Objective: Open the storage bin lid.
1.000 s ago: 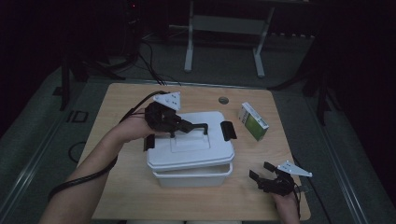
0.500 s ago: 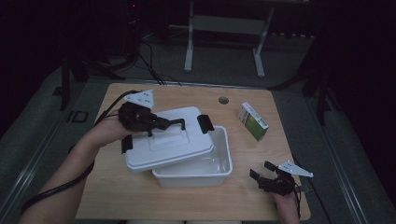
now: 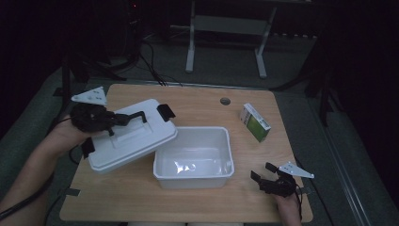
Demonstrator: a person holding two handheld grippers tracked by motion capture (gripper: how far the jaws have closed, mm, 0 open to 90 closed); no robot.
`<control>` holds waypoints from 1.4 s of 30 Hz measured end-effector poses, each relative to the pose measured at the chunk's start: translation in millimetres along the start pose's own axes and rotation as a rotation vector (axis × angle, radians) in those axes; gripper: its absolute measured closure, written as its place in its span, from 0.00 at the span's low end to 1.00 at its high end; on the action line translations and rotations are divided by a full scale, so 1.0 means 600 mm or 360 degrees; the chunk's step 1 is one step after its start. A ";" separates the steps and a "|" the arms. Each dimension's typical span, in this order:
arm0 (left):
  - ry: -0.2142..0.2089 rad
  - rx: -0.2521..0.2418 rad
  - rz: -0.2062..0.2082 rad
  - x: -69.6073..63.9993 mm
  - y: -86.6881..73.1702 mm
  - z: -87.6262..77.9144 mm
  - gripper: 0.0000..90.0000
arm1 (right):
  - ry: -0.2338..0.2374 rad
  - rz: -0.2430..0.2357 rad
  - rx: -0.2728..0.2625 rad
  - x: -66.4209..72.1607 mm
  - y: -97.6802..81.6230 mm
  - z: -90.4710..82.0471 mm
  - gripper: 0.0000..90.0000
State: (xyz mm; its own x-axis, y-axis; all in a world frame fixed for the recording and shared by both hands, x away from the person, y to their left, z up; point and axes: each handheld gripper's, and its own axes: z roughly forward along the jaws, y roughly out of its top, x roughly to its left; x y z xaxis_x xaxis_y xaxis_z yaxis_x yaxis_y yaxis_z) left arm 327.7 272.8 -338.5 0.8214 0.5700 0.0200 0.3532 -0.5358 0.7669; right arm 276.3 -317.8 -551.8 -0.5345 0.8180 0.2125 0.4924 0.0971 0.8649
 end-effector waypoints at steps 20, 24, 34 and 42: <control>0.0374 -0.0060 -0.0324 0.041 -0.139 -0.014 0.93 | 0.0007 0.0019 -0.0015 -0.001 0.002 -0.003 0.16; 0.0409 -0.0050 -0.0385 0.043 -0.163 0.015 0.93 | 0.0012 0.0024 -0.0007 -0.002 0.002 -0.006 0.16; 0.0404 -0.0016 -0.0478 0.043 -0.217 0.098 0.93 | -0.0015 -0.0018 0.0027 -0.001 0.001 -0.008 0.17; 0.0386 -0.0014 -0.0546 0.040 -0.237 0.142 0.93 | -0.0003 -0.0059 0.0030 0.000 0.003 -0.008 0.17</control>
State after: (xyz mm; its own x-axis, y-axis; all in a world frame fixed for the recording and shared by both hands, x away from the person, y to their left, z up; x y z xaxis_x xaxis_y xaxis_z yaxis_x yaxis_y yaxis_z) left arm 335.1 309.6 -501.6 0.5271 0.8452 -0.0879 0.5831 -0.2845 0.7610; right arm 273.9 -320.6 -548.3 -0.5515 0.8146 0.1798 0.4850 0.1378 0.8636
